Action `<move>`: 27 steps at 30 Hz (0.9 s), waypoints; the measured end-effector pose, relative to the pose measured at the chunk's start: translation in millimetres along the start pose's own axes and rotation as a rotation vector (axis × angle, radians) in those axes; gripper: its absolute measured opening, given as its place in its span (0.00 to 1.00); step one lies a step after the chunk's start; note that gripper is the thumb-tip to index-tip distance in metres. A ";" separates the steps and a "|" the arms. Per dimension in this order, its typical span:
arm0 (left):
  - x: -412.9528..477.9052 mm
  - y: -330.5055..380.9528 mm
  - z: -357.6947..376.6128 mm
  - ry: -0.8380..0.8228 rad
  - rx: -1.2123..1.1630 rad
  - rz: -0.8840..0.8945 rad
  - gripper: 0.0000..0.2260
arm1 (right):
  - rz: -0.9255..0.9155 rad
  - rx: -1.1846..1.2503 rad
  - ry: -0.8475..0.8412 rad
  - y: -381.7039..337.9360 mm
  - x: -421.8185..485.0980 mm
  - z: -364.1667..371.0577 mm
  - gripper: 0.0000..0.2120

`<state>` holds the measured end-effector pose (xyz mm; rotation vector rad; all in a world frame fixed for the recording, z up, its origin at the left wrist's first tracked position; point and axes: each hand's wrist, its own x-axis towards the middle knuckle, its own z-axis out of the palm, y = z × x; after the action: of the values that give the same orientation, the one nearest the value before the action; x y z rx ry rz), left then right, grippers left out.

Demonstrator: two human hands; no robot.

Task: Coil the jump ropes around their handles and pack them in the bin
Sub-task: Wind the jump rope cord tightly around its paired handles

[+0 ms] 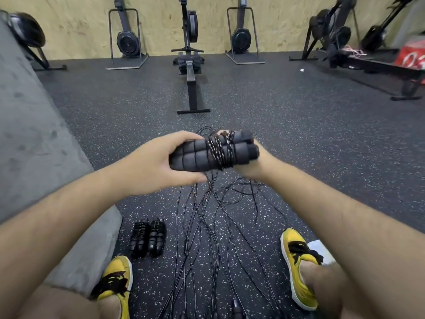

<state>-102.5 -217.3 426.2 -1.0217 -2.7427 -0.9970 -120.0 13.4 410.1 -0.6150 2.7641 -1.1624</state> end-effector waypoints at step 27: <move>1.4 -3.7 9.1 -0.147 0.201 0.111 0.24 | -0.146 -0.325 0.180 -8.0 4.1 -30.5 0.08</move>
<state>-104.3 -213.2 417.3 -1.2396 -2.7911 -0.6400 -127.9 27.1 437.7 -0.7890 3.1413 -0.8304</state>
